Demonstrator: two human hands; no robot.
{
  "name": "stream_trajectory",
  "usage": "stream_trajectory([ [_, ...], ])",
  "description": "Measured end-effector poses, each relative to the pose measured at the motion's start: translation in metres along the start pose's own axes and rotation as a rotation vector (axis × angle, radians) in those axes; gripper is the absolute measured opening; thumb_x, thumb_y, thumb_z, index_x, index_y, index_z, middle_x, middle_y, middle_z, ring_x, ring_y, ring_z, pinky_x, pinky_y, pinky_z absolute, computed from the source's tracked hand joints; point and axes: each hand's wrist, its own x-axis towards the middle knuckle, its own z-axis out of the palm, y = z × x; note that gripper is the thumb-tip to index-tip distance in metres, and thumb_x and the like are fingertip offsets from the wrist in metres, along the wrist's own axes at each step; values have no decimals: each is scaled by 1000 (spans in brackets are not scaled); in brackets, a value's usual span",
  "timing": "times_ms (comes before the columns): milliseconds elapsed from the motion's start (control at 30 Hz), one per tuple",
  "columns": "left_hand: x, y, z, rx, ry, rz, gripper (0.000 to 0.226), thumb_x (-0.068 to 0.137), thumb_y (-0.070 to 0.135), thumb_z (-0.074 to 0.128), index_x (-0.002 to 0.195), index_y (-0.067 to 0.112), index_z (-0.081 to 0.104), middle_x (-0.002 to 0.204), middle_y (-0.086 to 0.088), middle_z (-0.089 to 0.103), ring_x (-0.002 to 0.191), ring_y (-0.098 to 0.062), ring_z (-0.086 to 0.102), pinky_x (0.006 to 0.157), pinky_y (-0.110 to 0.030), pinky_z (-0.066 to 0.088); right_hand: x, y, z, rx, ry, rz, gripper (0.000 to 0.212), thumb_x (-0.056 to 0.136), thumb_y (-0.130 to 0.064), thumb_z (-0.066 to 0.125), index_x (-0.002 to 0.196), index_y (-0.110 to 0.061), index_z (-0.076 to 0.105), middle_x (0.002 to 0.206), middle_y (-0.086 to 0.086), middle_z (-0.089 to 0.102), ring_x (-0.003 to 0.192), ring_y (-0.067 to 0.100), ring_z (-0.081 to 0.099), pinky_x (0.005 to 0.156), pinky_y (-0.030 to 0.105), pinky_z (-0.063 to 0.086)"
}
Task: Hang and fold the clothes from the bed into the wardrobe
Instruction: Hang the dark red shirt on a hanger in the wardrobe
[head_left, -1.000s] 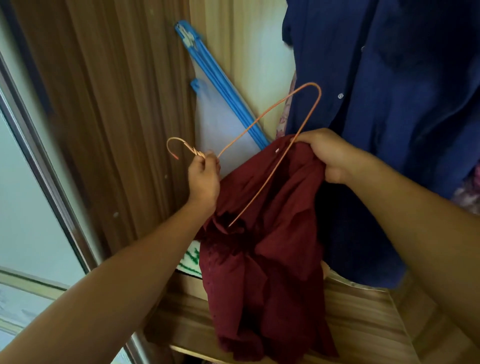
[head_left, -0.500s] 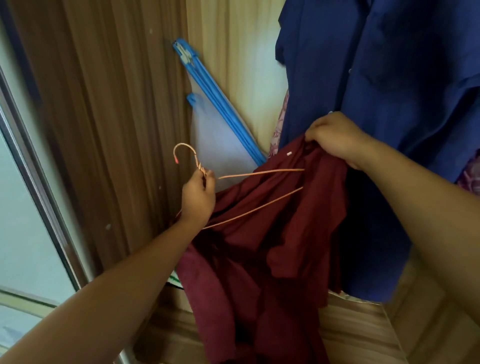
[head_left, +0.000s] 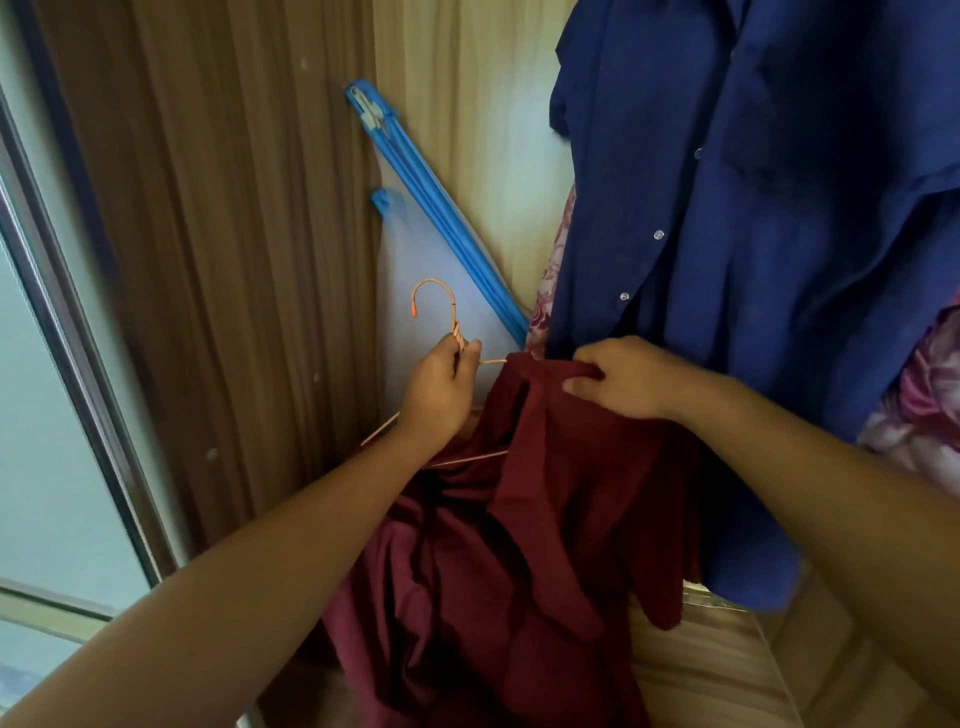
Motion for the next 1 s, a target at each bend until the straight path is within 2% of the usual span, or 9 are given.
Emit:
stream_trajectory([
  [133,5,-19,1,-178,57,-203,27,107,24,45,96,7,63,76,1,63,71,-8,59,67,-17,46,-10,8,12,-155,129,-75,35,105,-42,44,82,-20,57,75,-2,58,72,20,58,68,39,52],
  [200,10,-41,-5,-123,96,-343,27,106,22,40,110,6,62,96,-12,68,92,-26,63,87,-28,51,-13,12,12,-160,138,-73,34,105,-42,43,85,-20,59,74,-3,58,71,20,59,67,39,52],
  [300,11,-77,-17,177,-144,-543,35,105,22,41,131,2,55,130,-23,59,119,-38,57,100,-39,46,-16,16,15,-160,140,-57,36,106,-42,43,86,-17,61,73,-3,58,72,19,60,68,38,51],
  [400,3,-94,-18,239,-349,-689,45,105,32,45,134,-1,56,136,-22,58,126,-36,55,96,-33,44,-17,20,21,-144,122,-56,37,106,-40,42,82,-18,58,73,-2,59,70,18,59,67,38,51],
  [567,-2,-103,-17,236,-331,-687,42,105,30,49,130,0,62,139,-17,59,121,-27,56,81,-19,32,-16,26,29,-148,110,-55,36,107,-40,41,75,-24,48,71,-5,54,69,18,57,66,37,49],
  [767,-2,-114,-30,385,-373,-622,42,98,33,57,110,-5,71,115,-25,69,109,-37,65,76,-29,41,-18,36,34,-224,137,-65,35,107,-42,38,80,-23,49,71,-6,54,70,18,58,63,34,47],
  [867,-12,-112,-34,523,-446,-556,63,90,58,45,123,9,67,126,-19,67,116,-37,61,86,-28,48,-21,41,36,-237,140,-55,36,107,-44,38,82,-21,52,73,-5,56,71,19,58,65,36,50],
  [933,-16,-115,-33,475,-530,-559,56,96,51,54,130,7,63,129,-18,65,120,-34,60,78,-16,43,-22,44,38,-244,138,-52,36,107,-44,37,82,-21,52,72,-6,54,69,17,57,63,35,48],
  [1000,-17,-119,-33,500,-633,-616,52,96,40,64,134,5,60,131,-17,64,112,-29,62,78,-18,38,-24,45,40,-266,132,-48,37,107,-43,37,83,-21,53,70,-8,52,67,15,55,59,32,45],
])
